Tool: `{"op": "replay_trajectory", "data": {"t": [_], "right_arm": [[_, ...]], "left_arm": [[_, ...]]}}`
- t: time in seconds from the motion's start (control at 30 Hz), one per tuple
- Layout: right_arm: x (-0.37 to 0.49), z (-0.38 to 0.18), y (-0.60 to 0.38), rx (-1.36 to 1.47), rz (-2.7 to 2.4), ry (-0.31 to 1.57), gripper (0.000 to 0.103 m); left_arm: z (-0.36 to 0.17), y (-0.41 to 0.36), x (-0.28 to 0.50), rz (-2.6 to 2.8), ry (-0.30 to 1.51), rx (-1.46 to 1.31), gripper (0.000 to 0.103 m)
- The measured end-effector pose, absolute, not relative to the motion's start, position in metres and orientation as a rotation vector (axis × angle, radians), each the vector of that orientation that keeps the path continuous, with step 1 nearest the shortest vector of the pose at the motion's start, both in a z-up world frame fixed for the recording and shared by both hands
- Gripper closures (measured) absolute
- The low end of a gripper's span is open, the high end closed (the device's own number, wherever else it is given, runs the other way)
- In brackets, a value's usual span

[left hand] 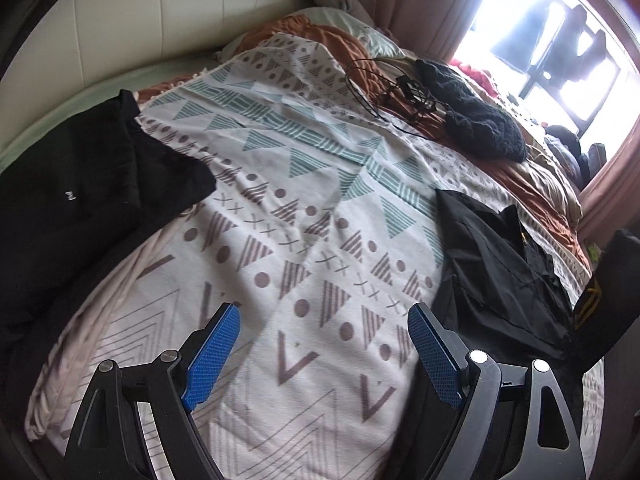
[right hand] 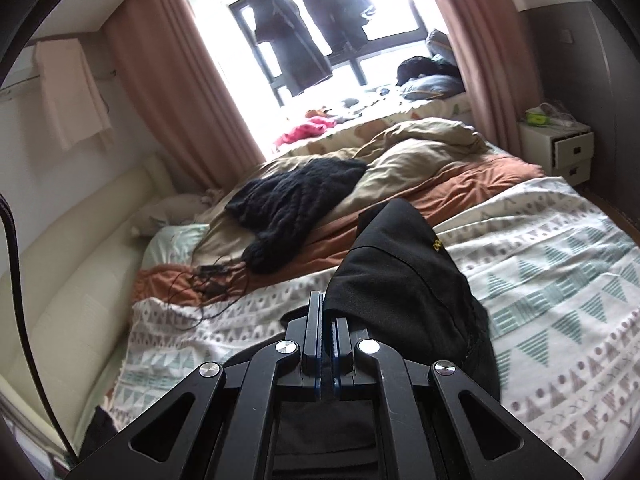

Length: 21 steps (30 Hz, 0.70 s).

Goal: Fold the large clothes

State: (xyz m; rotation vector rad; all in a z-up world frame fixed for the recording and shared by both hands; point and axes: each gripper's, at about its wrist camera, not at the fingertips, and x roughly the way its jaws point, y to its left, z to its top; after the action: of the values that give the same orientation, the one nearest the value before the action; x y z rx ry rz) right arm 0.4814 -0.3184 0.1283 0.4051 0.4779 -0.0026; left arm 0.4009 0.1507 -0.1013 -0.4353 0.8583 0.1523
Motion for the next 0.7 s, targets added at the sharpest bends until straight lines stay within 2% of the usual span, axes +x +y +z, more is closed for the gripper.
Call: {"op": "replay_trajectory", "data": {"t": [0.37, 0.5, 0.53, 0.57, 0.6, 0.63, 0.7], "right_arm": [[0.544, 0.049, -0.235, 0.396, 0.092, 0.640, 0.099], [0.558, 0.009, -0.197, 0.348, 0.124, 0.785, 0.095], [0.562, -0.004, -0.188, 0.321, 0.121, 0.845, 0.078], [0.565, -0.013, -0.181, 0.311, 0.135, 0.890, 0.066], [0.567, -0.025, -0.174, 0.307, 0.158, 0.939, 0.042], [0.566, -0.036, -0.170, 0.310, 0.179, 0.973, 0.031], [0.559, -0.048, -0.167, 0.317, 0.210, 1.001, 0.031]], "left_arm": [[-0.117, 0.181, 0.378, 0.212, 0.878, -0.455, 0.016], [-0.123, 0.184, 0.374, 0.221, 0.893, -0.457, 0.016], [-0.123, 0.184, 0.374, 0.220, 0.893, -0.460, 0.016], [-0.122, 0.183, 0.373, 0.217, 0.892, -0.463, 0.016], [-0.122, 0.182, 0.373, 0.214, 0.890, -0.464, 0.016], [-0.121, 0.180, 0.374, 0.211, 0.889, -0.462, 0.016], [-0.120, 0.173, 0.376, 0.202, 0.891, -0.456, 0.016]]}}
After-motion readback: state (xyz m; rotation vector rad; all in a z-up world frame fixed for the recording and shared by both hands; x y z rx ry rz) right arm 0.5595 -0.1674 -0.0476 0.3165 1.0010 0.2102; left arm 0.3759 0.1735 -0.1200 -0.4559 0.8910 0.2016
